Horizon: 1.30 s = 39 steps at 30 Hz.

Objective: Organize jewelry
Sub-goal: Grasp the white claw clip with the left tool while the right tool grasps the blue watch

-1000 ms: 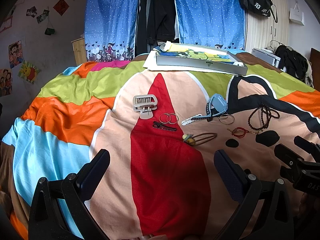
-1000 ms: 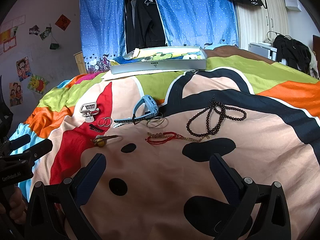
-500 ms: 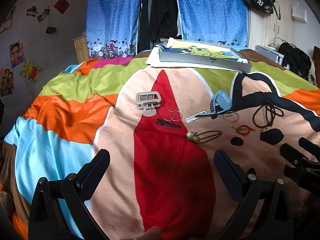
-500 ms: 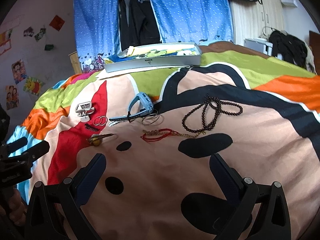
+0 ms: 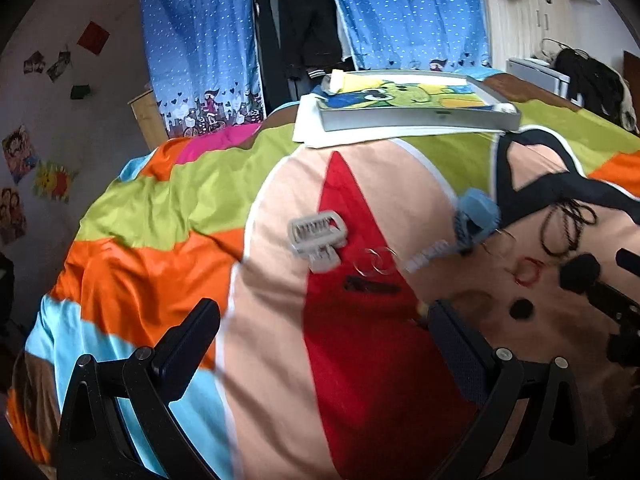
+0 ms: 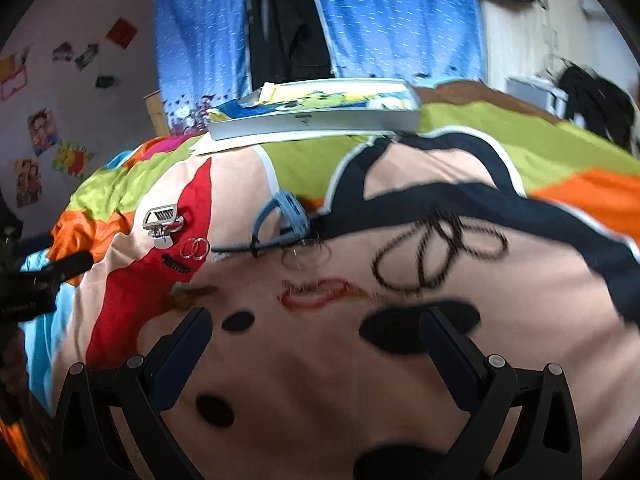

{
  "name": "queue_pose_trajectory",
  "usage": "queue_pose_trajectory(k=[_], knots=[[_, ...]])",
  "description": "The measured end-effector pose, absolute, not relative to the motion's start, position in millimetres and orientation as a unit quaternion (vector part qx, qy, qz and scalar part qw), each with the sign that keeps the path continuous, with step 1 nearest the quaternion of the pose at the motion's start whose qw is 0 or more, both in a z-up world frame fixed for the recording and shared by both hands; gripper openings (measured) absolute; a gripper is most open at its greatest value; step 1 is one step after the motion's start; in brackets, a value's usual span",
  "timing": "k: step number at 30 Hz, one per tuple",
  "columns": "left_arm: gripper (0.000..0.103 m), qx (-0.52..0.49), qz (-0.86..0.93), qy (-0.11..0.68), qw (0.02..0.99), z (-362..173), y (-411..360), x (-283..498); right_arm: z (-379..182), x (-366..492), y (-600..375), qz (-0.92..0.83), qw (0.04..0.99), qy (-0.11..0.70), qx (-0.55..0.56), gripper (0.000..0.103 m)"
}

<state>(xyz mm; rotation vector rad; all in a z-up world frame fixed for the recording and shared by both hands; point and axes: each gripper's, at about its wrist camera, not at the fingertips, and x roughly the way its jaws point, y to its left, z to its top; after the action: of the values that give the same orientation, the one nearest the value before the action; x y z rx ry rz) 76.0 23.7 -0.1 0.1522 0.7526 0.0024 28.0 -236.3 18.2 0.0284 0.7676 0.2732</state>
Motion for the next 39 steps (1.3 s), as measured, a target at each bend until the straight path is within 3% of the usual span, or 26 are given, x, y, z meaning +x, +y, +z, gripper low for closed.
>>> queue_pose_trajectory(k=[15, 16, 18, 23, 27, 31, 32, 36, 39], knots=[[0.102, 0.021, -0.021, 0.426, 0.904, -45.9, 75.4, 177.1, -18.5, 149.3, -203.3, 0.175, 0.899, 0.396, -0.061, 0.102], [0.102, 0.023, -0.025, 0.428, 0.903, -48.9, 74.9, 181.7, -21.7, 153.1, -200.5, 0.176, 0.898, 0.398, -0.065, 0.1], [0.102, 0.022, -0.026, 0.431, 0.902, -54.6, 73.6, 190.1, -27.2, 162.3, -197.3, 0.175, 0.896, 0.403, -0.067, 0.086], [0.099, 0.005, -0.025, 0.436, 0.9, -62.1, 73.0, 205.2, -32.5, 176.7, -192.7, 0.174, 0.896, 0.403, -0.063, 0.074], [0.078, 0.007, -0.021, 0.438, 0.899, -63.4, 72.3, 210.3, -36.1, 186.2, -186.0, 0.179, 0.892, 0.41, -0.064, 0.054], [0.068, -0.007, -0.028, 0.441, 0.897, -64.7, 75.6, 215.0, -38.5, 189.8, -177.3, 0.184, 0.89, 0.411, -0.078, 0.044], [0.062, -0.006, -0.033, 0.441, 0.897, -64.6, 74.8, 214.9, -39.2, 190.2, -175.7, 0.184, 0.889, 0.411, -0.081, 0.038], [0.062, 0.01, -0.04, 0.442, 0.896, -65.0, 67.2, 216.1, -40.0, 189.5, -171.5, 0.189, 0.89, 0.408, -0.078, 0.021], [0.062, 0.015, -0.04, 0.443, 0.896, -63.2, 65.9, 213.6, -39.7, 187.1, -170.3, 0.185, 0.893, 0.404, -0.073, 0.018]])
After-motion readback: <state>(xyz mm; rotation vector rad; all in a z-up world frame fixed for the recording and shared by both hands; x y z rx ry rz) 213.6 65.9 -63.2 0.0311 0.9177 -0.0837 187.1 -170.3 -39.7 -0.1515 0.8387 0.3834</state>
